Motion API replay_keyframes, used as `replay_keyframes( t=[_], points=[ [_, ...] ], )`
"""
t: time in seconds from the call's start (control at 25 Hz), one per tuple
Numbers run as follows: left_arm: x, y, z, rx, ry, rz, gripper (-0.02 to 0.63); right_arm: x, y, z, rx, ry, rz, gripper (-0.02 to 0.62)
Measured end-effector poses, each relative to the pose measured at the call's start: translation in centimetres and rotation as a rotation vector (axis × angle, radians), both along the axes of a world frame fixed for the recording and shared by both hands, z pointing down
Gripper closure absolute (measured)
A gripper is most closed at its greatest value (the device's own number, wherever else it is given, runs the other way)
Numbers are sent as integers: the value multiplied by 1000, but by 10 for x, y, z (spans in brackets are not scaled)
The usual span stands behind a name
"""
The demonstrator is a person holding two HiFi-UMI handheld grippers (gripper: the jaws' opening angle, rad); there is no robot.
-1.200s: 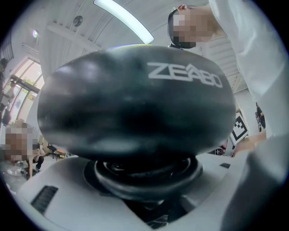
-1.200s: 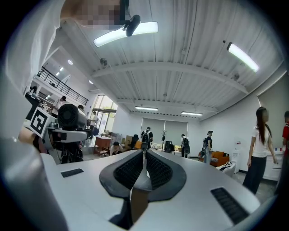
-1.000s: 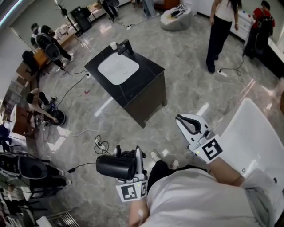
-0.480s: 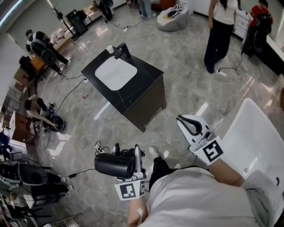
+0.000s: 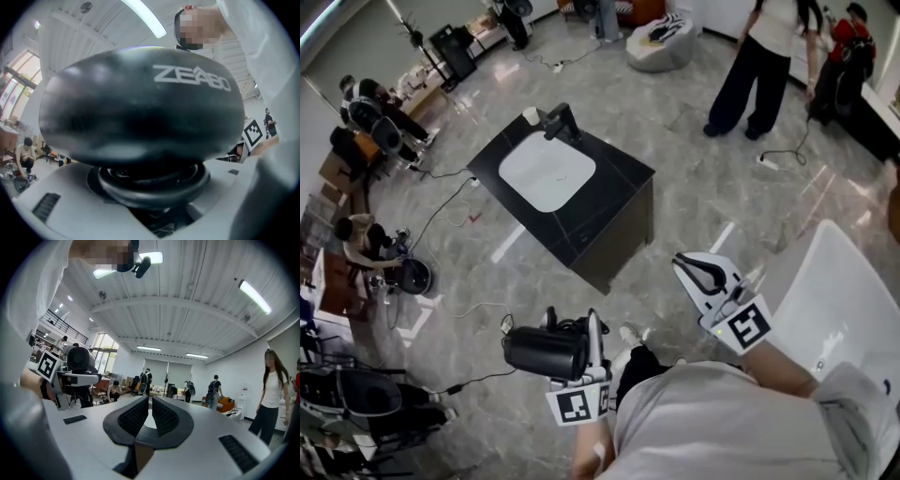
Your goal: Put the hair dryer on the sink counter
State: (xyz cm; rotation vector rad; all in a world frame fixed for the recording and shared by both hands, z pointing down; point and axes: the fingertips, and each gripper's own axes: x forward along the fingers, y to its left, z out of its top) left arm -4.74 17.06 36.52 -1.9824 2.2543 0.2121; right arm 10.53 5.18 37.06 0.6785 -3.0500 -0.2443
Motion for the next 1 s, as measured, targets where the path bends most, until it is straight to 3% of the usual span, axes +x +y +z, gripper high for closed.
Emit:
replay_keyframes(
  t=[0.6, 1.0],
  points=[
    [-98, -64, 12, -23, 47, 50, 324, -101, -53, -6, 12, 16, 7, 548],
    [-142, -98, 18, -25, 62, 110, 325, -140, -79, -6, 13, 43, 63, 548]
  ],
)
